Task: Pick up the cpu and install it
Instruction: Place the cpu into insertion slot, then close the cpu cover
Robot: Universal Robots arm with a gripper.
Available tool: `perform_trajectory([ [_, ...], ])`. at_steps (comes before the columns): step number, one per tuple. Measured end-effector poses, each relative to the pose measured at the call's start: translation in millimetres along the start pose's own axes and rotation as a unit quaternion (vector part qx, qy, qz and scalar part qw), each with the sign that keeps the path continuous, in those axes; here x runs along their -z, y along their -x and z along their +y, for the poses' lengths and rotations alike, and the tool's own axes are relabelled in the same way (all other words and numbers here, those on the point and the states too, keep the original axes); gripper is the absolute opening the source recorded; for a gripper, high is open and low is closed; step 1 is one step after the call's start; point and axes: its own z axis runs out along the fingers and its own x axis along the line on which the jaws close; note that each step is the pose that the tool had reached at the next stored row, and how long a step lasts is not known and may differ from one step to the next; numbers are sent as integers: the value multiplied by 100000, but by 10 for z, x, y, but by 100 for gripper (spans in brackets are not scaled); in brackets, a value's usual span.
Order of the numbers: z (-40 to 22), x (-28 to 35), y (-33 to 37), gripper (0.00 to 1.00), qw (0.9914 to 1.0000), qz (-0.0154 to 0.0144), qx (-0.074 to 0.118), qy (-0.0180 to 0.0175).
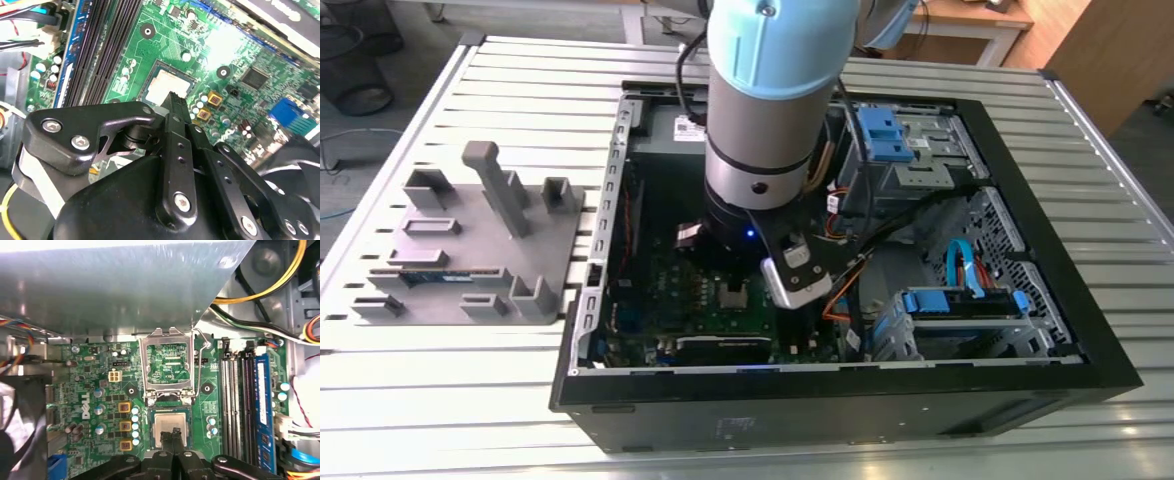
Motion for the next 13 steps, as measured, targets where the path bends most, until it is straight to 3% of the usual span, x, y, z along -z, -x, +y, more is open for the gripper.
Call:
perform_trajectory([
  [2,2,43,-1,11,100000,3,1,-7],
  [7,4,81,-2,11,100000,2,-1,-5],
  [13,13,80,-2,11,100000,0,2,0],
])
